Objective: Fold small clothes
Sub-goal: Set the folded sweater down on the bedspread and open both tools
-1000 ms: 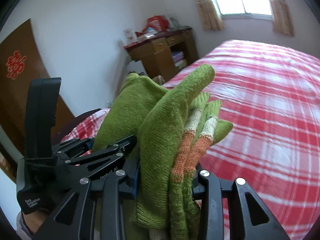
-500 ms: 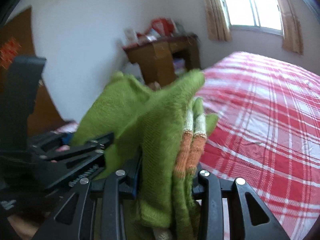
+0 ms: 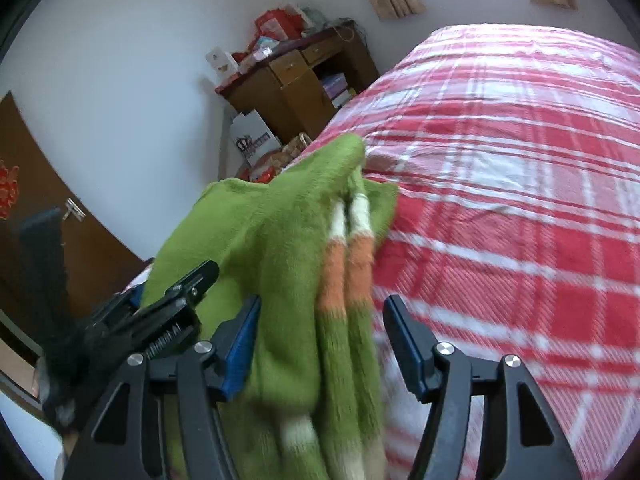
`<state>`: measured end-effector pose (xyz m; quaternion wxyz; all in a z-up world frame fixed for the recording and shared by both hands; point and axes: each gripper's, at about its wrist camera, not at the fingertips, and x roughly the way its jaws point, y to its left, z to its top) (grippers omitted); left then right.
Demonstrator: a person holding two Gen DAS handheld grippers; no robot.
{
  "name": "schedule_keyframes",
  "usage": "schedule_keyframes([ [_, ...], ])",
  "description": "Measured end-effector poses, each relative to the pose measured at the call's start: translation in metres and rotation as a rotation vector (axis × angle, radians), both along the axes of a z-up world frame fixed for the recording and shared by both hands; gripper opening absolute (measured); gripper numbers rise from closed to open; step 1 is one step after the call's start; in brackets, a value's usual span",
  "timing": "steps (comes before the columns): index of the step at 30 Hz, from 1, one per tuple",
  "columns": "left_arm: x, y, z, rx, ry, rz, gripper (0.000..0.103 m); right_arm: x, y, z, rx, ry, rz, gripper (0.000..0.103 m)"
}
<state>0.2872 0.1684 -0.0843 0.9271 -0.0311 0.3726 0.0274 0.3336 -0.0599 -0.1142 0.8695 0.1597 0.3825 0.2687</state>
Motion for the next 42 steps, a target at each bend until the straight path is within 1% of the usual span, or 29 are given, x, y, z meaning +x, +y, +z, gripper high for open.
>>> schedule_keyframes([
  [2, -0.018, 0.011, 0.005, -0.071, -0.021, -0.007, 0.059, -0.022, -0.011, -0.001, 0.007, -0.014, 0.029, 0.063],
  [3, -0.035, 0.019, 0.006, -0.115, -0.032, -0.003, 0.059, -0.031, -0.014, -0.005, -0.001, -0.004, 0.045, 0.065],
  [5, -0.053, 0.021, 0.002, -0.167, -0.033, -0.015, 0.06, -0.041, -0.015, -0.017, -0.011, 0.026, 0.07, 0.065],
  [6, -0.063, 0.022, -0.001, -0.191, -0.03, -0.022, 0.063, -0.045, -0.014, -0.022, -0.015, 0.037, 0.081, 0.065],
  [8, -0.081, 0.021, -0.009, -0.226, -0.019, -0.025, 0.066, -0.06, -0.011, -0.025, -0.042, -0.029, 0.081, 0.065],
  [10, -0.087, 0.016, -0.015, -0.236, -0.007, -0.029, 0.066, -0.068, -0.003, -0.024, -0.084, -0.036, 0.085, 0.063],
  [12, -0.086, 0.01, -0.022, -0.205, 0.014, -0.02, 0.065, -0.072, 0.002, -0.023, -0.101, -0.028, 0.089, 0.045],
  [13, -0.083, 0.004, -0.025, -0.187, 0.033, -0.016, 0.064, -0.073, 0.003, -0.023, -0.091, -0.009, 0.093, 0.04],
  [14, -0.081, 0.003, -0.025, -0.185, 0.04, -0.012, 0.062, -0.073, 0.002, -0.024, -0.044, 0.037, 0.102, 0.033],
  [15, -0.08, 0.0, -0.024, -0.177, 0.048, 0.0, 0.054, -0.073, 0.0, -0.025, 0.002, 0.083, 0.092, 0.032],
  [16, -0.079, -0.001, -0.021, -0.167, 0.056, 0.004, 0.049, -0.074, -0.002, -0.027, 0.023, 0.104, 0.087, 0.031],
  [17, -0.079, -0.002, -0.017, -0.146, 0.069, 0.011, 0.041, -0.076, -0.004, -0.027, 0.075, 0.137, 0.092, 0.03],
  [18, -0.08, -0.004, -0.013, -0.123, 0.083, 0.018, 0.039, -0.078, -0.006, -0.026, 0.122, 0.158, 0.1, 0.03],
  [19, -0.082, -0.003, -0.008, -0.107, 0.094, 0.024, 0.039, -0.082, -0.01, -0.025, 0.182, 0.182, 0.108, 0.03],
  [20, -0.084, 0.0, -0.006, -0.101, 0.104, 0.03, 0.038, -0.083, -0.012, -0.024, 0.192, 0.188, 0.099, 0.03],
  [23, -0.089, 0.001, -0.007, -0.069, 0.143, 0.04, 0.039, -0.087, -0.019, -0.032, 0.13, 0.205, 0.03, 0.03],
  [24, -0.094, -0.001, -0.008, -0.042, 0.145, 0.039, 0.039, -0.09, -0.021, -0.037, 0.113, 0.212, 0.018, 0.03],
  [25, -0.101, -0.004, -0.01, -0.004, 0.143, 0.038, 0.039, -0.094, -0.025, -0.043, 0.132, 0.211, 0.014, 0.03],
  [27, -0.109, -0.006, -0.011, 0.042, 0.139, 0.04, 0.041, -0.102, -0.03, -0.042, 0.13, 0.198, 0.005, 0.031],
  [29, -0.117, -0.005, -0.012, 0.059, 0.136, 0.042, 0.041, -0.116, -0.036, -0.037, 0.09, 0.176, -0.011, 0.034],
  [31, -0.124, -0.004, -0.011, 0.069, 0.131, 0.051, 0.044, -0.129, -0.042, -0.033, 0.05, 0.16, -0.028, 0.034],
  [33, -0.131, -0.006, -0.008, 0.092, 0.119, 0.059, 0.055, -0.141, -0.052, -0.025, 0.019, 0.137, -0.068, 0.034],
  [35, -0.139, -0.011, -0.004, 0.116, 0.096, 0.059, 0.061, -0.156, -0.059, -0.02, 0.005, 0.111, -0.093, 0.034],
  [37, -0.149, -0.015, 0.002, 0.131, 0.07, 0.052, 0.065, -0.173, -0.063, -0.008, -0.037, 0.066, -0.124, 0.034],
  [38, -0.152, -0.017, 0.006, 0.135, 0.06, 0.048, 0.069, -0.18, -0.065, -0.002, -0.053, 0.044, -0.135, 0.035],
  [39, -0.157, -0.019, 0.009, 0.14, 0.046, 0.047, 0.074, -0.186, -0.067, 0.002, -0.068, 0.02, -0.146, 0.04],
  [40, -0.162, -0.021, 0.013, 0.147, 0.029, 0.047, 0.077, -0.198, -0.068, 0.011, -0.094, -0.021, -0.165, 0.045],
  [41, -0.166, -0.022, 0.016, 0.152, 0.016, 0.049, 0.081, -0.204, -0.07, 0.016, -0.11, -0.046, -0.176, 0.058],
  [42, -0.172, -0.024, 0.021, 0.154, 0.0, 0.048, 0.085, -0.21, -0.07, 0.022, -0.124, -0.071, -0.188, 0.066],
])
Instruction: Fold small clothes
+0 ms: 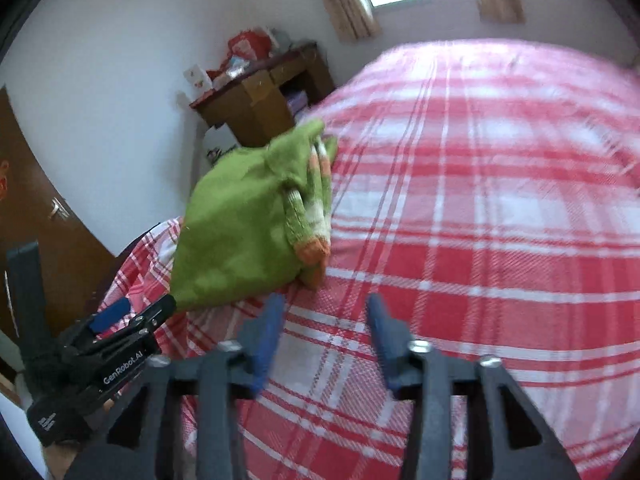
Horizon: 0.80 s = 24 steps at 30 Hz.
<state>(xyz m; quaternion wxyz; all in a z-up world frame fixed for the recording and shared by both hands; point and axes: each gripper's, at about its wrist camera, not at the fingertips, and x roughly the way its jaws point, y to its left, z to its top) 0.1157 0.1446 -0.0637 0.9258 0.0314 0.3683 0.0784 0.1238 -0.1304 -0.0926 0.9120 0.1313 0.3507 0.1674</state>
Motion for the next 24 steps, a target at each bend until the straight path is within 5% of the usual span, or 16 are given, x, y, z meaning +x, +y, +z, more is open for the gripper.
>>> schedule_keyframes([
  [6, -0.03, -0.007, 0.023, 0.024, -0.095, -0.013, 0.103, -0.041, 0.007, 0.036, -0.059, -0.14, -0.041, 0.067],
  [24, -0.088, -0.009, 0.08, 0.006, -0.238, -0.065, 0.103, -0.116, 0.008, 0.105, -0.138, -0.366, -0.136, 0.069],
])
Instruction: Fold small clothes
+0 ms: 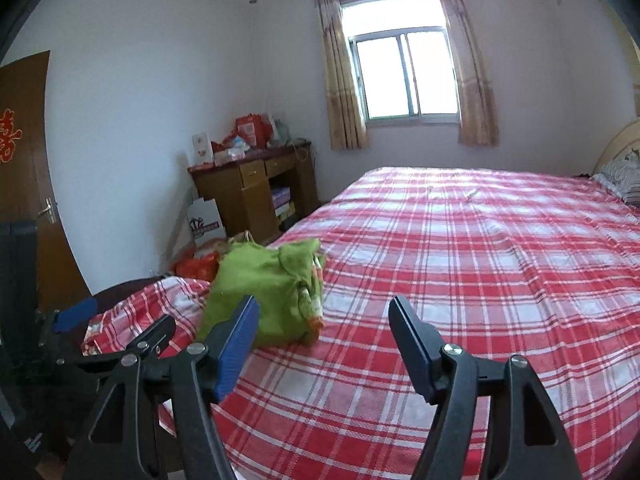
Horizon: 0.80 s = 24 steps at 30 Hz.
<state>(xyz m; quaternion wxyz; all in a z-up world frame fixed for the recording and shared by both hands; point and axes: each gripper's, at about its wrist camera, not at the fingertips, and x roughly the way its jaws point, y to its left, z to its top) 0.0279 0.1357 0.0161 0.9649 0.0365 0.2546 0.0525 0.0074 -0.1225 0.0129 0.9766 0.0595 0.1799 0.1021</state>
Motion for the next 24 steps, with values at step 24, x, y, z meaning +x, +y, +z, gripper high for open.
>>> schedule_keyframes([
  [24, -0.042, 0.014, 0.049, 0.026, -0.192, 0.077, 0.103, -0.046, 0.008, 0.046, 0.049, -0.172, 0.016, 0.078],
])
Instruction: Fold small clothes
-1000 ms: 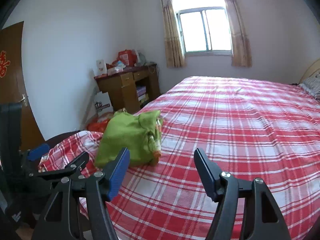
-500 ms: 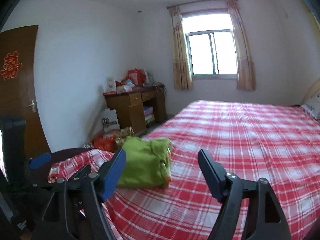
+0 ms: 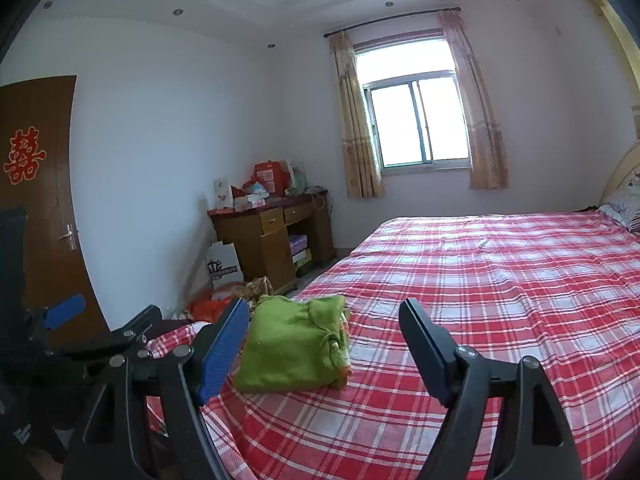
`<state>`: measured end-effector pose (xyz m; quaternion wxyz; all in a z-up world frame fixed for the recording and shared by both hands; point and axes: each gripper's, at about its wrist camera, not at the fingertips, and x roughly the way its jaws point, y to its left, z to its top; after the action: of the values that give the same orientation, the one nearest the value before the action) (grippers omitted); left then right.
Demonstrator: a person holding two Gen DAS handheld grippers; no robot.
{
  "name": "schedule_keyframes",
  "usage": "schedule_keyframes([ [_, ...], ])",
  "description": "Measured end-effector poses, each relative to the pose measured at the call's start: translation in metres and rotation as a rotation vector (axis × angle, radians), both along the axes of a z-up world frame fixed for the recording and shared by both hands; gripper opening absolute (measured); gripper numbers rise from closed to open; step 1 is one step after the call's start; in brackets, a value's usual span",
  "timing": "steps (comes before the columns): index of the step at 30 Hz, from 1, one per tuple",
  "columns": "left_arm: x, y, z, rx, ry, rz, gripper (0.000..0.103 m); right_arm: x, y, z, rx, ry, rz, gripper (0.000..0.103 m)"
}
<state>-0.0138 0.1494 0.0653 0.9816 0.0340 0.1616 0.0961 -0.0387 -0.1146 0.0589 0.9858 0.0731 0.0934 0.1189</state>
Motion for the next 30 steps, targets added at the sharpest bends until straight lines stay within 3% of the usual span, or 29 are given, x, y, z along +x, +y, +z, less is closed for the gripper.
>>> schedule_keyframes([
  [30, 0.0011, -0.0057, -0.0035, 0.012, 0.016, -0.003, 0.103, 0.0011, 0.0012, -0.0027, -0.005, 0.018, 0.006, 0.08],
])
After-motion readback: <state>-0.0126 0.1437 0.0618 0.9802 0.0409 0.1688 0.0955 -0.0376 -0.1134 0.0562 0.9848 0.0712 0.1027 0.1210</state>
